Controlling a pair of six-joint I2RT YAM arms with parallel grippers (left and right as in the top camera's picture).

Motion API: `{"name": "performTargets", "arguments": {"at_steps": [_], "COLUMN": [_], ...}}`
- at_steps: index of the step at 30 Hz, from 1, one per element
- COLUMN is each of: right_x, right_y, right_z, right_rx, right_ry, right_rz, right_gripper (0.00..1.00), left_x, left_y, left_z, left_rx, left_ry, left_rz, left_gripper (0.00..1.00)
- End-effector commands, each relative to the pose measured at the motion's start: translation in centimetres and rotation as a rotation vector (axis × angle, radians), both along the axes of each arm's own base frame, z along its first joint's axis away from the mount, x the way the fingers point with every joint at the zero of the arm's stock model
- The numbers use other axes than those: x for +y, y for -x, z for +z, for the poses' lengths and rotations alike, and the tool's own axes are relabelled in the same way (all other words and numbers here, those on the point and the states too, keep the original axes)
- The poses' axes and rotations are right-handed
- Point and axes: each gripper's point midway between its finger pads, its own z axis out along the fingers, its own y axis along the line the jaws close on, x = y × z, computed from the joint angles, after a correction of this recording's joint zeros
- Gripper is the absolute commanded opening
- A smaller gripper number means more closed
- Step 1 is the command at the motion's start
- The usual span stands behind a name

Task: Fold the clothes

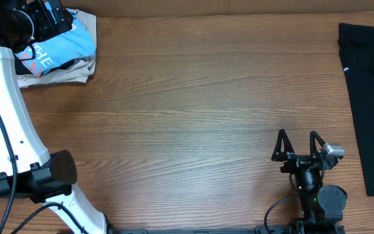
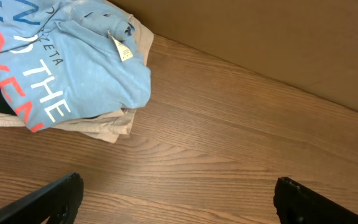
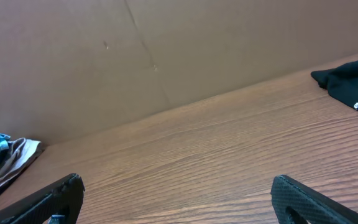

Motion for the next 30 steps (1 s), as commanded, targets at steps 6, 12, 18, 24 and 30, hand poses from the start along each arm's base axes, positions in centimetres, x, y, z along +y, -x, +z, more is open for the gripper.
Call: {"name": "performTargets", "arguments": {"at_steps": [6, 12, 18, 24, 30], "right_x": [-0.1, -0.1, -0.1, -0.1, -0.1], "right_y": [0.0, 0.0, 0.0, 0.0, 0.0], "right_z": [-0.2, -0.2, -0.2, -0.2, -0.2], "right_rx": [-0.001, -0.001, -0.001, -0.001, -0.001], "right_ry": [-0.007, -0.007, -0.007, -0.007, -0.007], "right_rz": [-0.009, -0.009, -0.009, -0.009, -0.009], "right_gripper": [1.0, 1.0, 1.0, 1.0, 1.0], "left_x": [-0.8, -1.0, -2.3, -2.8, -4.1], "left_y": [-0.2, 1.5, 6.5, 8.5, 10.5], "left_z": [0.0, -1.6, -7.9, -11.1, -12.6], "left_rx": [-0.001, 0.065, 0.212, 0.053, -0.167], "left_ry": [0.001, -0.009, 0.026, -0.021, -0.069], "left_rz": [-0.015, -0.004, -0.008, -0.003, -0.024], "left_gripper": [1.0, 1.0, 1.0, 1.0, 1.0]}}
